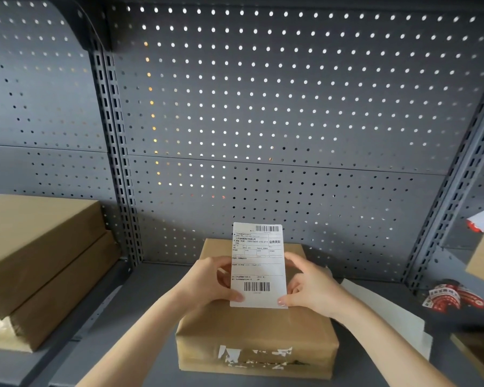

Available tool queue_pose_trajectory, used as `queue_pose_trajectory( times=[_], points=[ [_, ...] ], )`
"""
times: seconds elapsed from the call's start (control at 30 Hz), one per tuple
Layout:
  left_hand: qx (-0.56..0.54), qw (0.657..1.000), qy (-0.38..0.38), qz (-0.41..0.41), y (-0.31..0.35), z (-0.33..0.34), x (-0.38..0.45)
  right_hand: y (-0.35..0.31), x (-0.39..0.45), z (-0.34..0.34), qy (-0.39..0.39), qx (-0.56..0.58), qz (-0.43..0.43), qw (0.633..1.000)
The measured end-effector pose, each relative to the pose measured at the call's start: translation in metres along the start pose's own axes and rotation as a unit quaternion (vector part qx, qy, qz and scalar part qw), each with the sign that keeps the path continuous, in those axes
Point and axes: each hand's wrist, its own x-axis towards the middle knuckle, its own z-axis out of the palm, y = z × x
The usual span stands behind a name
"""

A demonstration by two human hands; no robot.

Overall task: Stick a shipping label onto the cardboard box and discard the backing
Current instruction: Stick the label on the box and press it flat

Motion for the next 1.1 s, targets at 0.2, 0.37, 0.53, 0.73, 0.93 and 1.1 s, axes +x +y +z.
queue_pose_trajectory(
  times=[0.2, 0.37, 0.53, 0.73, 0.93, 1.1],
  points=[
    [0.016, 1.0, 0.009, 0.021, -0.002, -0.002, 0.004, -0.004, -0.001, -0.004, 0.017, 0.017, -0.033, 0.999],
    [0.004, 0.999, 0.039, 0.034, -0.006, -0.002, 0.013, -0.008, 0.004, -0.005, 0.042, 0.051, -0.055, 0.996],
    [0.03, 0.998, 0.03, 0.04, -0.01, -0.001, 0.02, -0.006, 0.011, -0.003, 0.037, 0.038, -0.052, 0.997],
    [0.028, 0.998, 0.048, 0.03, -0.017, -0.003, 0.029, -0.006, 0.02, -0.005, 0.043, 0.037, -0.051, 0.997],
    [0.037, 0.997, 0.06, 0.034, -0.02, -0.002, 0.043, -0.008, 0.034, -0.005, 0.038, 0.041, -0.056, 0.997],
    [0.056, 0.996, 0.058, 0.031, -0.025, -0.003, 0.05, -0.003, 0.046, -0.006, 0.032, 0.032, -0.05, 0.998]
  ],
)
